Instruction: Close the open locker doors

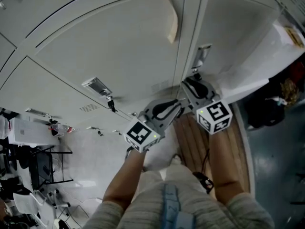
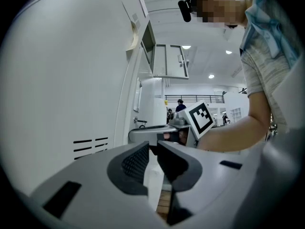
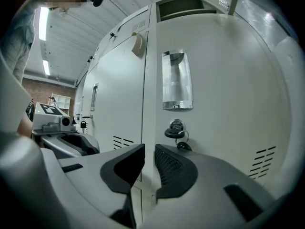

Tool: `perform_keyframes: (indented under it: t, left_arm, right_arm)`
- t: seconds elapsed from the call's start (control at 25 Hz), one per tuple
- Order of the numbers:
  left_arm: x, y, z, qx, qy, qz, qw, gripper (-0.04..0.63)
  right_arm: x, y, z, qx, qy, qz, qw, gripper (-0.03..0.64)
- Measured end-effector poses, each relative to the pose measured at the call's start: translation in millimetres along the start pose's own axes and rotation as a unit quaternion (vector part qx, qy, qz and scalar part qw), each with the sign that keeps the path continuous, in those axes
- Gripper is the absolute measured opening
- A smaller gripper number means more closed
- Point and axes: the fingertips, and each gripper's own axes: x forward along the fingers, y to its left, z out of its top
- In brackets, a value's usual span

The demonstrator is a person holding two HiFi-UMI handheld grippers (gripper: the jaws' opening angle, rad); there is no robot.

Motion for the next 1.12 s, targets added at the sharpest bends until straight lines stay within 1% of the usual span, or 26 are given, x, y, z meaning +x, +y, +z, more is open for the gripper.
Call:
perform_keyframes:
  t: [0.28,0.44,0.52,0.6,0.68,0.8,0.88,1.0,1.12]
  left_arm:
    - [1,-3,2,0.003,-0.001,0.005,1.0000,0.035]
    - [-1,-9,7,0.000,-0.008,0.011,0.9999,0.035]
    - [-4,-14,12,0.000,-0.013,0.017,0.9998,0.035]
    - [-9,-19,17,0.002,-0.017,0.025,0.9995,0.035]
    - [-12,-25,22,0.007,-0.019,0.031,0.9993,0.035]
    - [-19,-38,29,0.012,-0.026,0.038,0.9989,0.035]
    - [-26,-49,31,0.011,-0.032,0.040,0.9987,0.035]
    - [-38,-67,27,0.012,-0.033,0.037,0.9987,0.035]
    - [-55,-84,21,-0.003,-0.045,0.034,0.9984,0.035]
  right_arm:
    - [-8,5,-1,0.003,0.000,0.009,1.000,0.069]
    - [-22,14,3,0.003,-0.011,0.019,1.000,0.069]
    - [-34,24,10,-0.003,-0.026,0.036,0.999,0.069]
    - [-47,41,24,-0.007,-0.053,0.065,0.996,0.069]
    - [-62,60,41,-0.007,-0.084,0.094,0.992,0.069]
    - [-87,84,60,-0.015,-0.119,0.120,0.985,0.069]
    - [-103,96,63,-0.016,-0.129,0.130,0.983,0.069]
    - [-123,111,55,-0.006,-0.127,0.143,0.982,0.069]
    - [-137,131,41,0.000,-0.118,0.153,0.981,0.069]
